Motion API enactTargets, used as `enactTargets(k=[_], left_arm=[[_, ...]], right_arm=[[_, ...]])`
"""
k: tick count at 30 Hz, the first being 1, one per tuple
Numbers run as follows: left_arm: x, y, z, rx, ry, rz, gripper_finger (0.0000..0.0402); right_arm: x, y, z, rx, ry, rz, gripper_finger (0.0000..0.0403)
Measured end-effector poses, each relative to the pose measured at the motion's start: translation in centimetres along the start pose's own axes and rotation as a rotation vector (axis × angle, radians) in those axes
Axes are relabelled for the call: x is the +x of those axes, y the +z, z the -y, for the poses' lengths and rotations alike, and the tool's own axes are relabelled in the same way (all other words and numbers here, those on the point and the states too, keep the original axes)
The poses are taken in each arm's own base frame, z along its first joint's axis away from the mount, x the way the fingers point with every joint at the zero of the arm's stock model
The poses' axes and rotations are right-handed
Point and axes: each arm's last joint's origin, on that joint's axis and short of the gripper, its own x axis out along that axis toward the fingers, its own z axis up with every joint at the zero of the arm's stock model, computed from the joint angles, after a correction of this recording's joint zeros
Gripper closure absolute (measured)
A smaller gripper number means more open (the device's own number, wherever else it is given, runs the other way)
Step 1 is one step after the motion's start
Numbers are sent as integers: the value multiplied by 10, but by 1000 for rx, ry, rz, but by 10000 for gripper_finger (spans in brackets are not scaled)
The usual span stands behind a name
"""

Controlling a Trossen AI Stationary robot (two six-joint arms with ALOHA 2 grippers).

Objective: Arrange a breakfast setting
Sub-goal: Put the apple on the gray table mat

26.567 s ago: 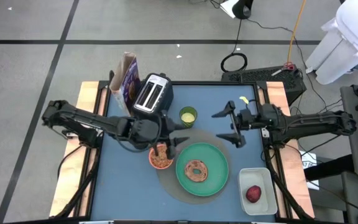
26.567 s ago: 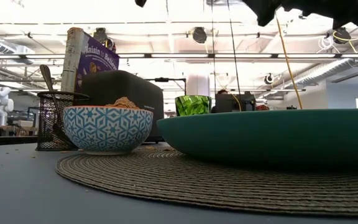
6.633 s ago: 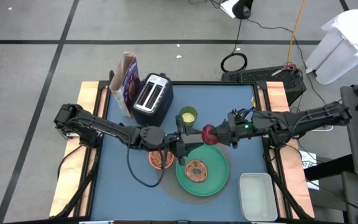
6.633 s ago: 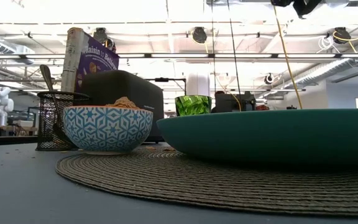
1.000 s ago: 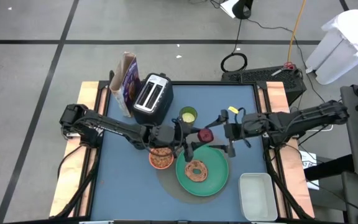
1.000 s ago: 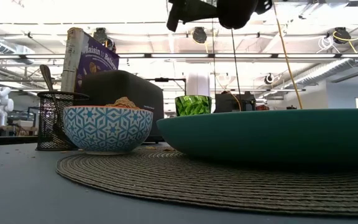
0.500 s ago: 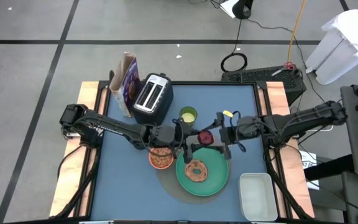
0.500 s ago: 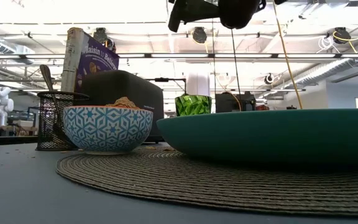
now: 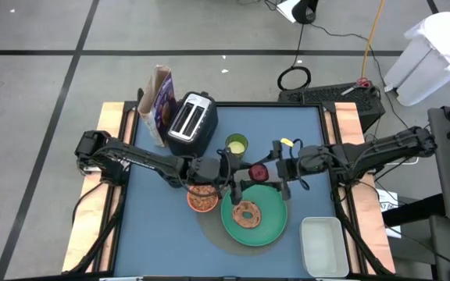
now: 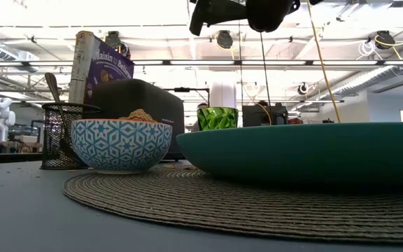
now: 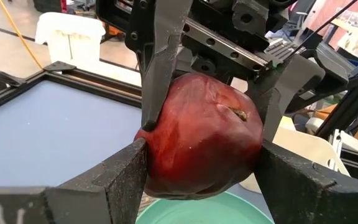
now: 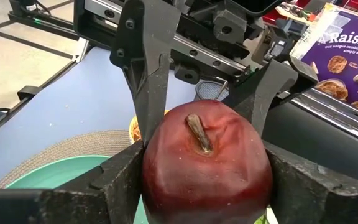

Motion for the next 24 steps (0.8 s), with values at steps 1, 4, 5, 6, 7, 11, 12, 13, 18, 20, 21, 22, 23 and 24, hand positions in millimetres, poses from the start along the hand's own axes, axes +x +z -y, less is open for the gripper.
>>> enactTargets(k=[1,4,5,6,7,11,12,13,18,20,21,22,23,24], left_arm=[[0,0,0,0,1,0,132],[0,0,0,23,3,1,131],[0,0,0,28,3,1,127],[0,0,0,34,3,1,121],[0,0,0,40,3,0,113],[0,0,-1,78,8,-7,71],[0,-1,-1,84,9,-8,61],[0,-1,-1,85,10,-10,53],[1,1,-2,82,16,-4,30],[1,2,-3,77,15,3,28],[1,2,-3,76,15,3,28],[1,0,-4,85,18,-17,28],[1,-1,-5,89,23,-31,28],[1,-2,-5,90,20,-34,28]], right_arm=[[0,0,0,0,0,0,132],[0,0,0,-3,-3,-1,132],[0,0,0,-2,-3,-1,132],[0,0,0,1,-3,-2,132],[0,0,0,10,-3,-2,131],[0,-1,0,64,4,-11,131],[0,-1,0,74,5,-15,130],[-1,-2,0,82,5,-18,130],[-9,-1,1,116,-3,-23,134],[-15,0,2,129,-9,-15,134],[-18,1,3,132,-12,-12,134],[-23,-1,3,130,-13,-23,134],[-27,-1,3,129,-25,-24,133],[-31,1,5,131,-41,-14,132]])
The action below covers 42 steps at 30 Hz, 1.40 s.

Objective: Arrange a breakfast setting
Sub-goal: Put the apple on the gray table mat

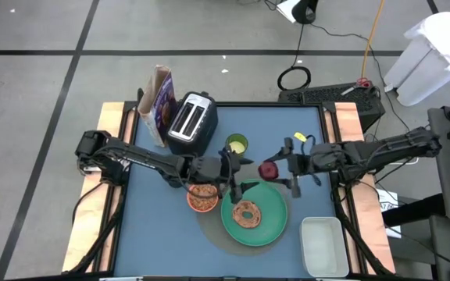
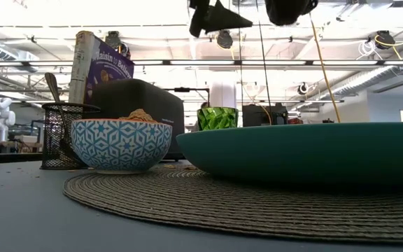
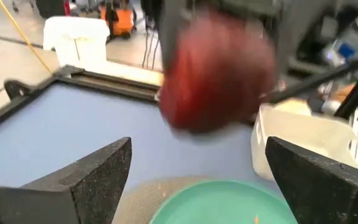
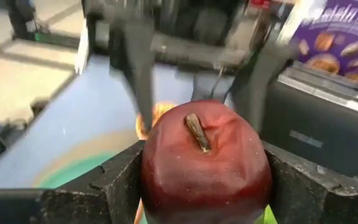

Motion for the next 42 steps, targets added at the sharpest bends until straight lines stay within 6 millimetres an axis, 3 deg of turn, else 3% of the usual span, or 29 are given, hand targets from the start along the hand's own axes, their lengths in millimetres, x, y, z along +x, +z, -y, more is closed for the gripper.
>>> enactTargets(k=[7,11,17,21,26,31,42], left_arm=[[0,-4,-2,10,16,-47,27],[0,-5,-2,10,15,-49,27],[0,-5,-2,9,16,-49,27],[0,-4,-2,7,16,-48,27],[0,-4,-2,7,16,-48,27],[0,-4,-2,8,15,-47,27],[1,-3,-7,5,29,-44,27]], right_arm=[[-16,-9,6,39,-106,-88,136],[-11,-21,7,42,-155,-79,135],[7,-60,10,90,-198,-23,136],[17,-97,15,175,-242,30,136],[17,-141,18,251,-284,99,136],[12,-169,18,296,-298,144,137],[21,-175,17,324,-296,162,139]])
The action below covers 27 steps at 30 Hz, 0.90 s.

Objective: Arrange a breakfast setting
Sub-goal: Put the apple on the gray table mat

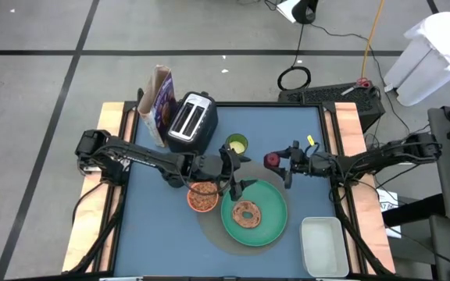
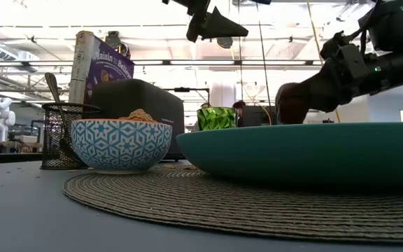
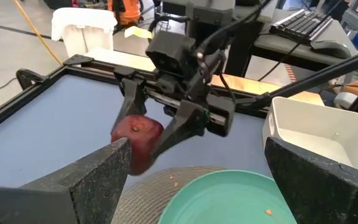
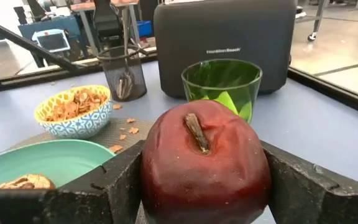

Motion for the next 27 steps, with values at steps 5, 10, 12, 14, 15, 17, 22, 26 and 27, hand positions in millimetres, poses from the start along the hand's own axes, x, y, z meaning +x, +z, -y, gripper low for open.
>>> enactTargets(k=[5,10,12,14,15,17,22,26,27], left_arm=[[1,1,-3,-4,7,1,27],[1,1,-3,-4,8,1,27],[1,1,-3,-4,9,1,27],[1,1,-3,-4,9,1,27],[1,1,-3,-4,9,1,27],[1,1,-3,-4,9,1,27],[1,1,-3,-4,9,1,27],[1,1,-3,-4,9,0,27],[1,1,-3,-4,9,0,27]], right_arm=[[7,-10,0,5,-11,-52,139],[13,-18,-1,21,-16,-73,139],[15,-20,-1,18,-17,-81,138],[17,-23,-1,14,-20,-93,138],[17,-25,0,11,-22,-104,138],[18,-29,0,4,-27,-127,138],[20,-35,1,-15,-36,-169,138],[20,-40,1,-50,-38,-197,138],[20,-40,1,-53,-39,-203,138]])
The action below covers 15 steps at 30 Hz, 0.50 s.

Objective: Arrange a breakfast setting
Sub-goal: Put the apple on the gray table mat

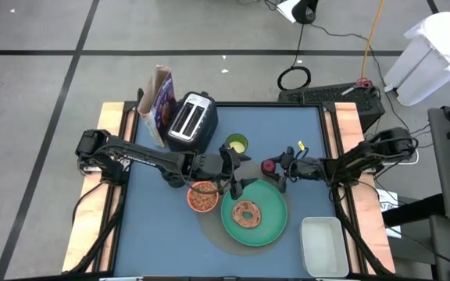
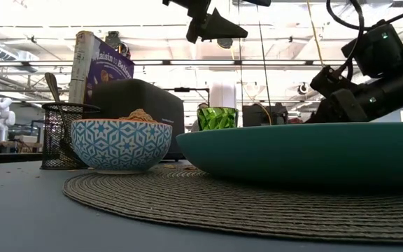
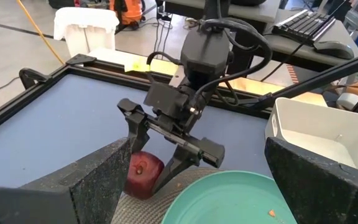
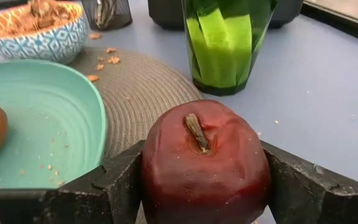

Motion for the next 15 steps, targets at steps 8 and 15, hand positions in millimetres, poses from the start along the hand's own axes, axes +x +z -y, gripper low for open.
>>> enactTargets(k=[8,15], left_arm=[[0,0,0,0,0,0,27],[0,0,0,0,0,0,27]], right_arm=[[2,-2,0,-3,-3,-8,138],[1,-1,0,-3,-2,-8,138]])
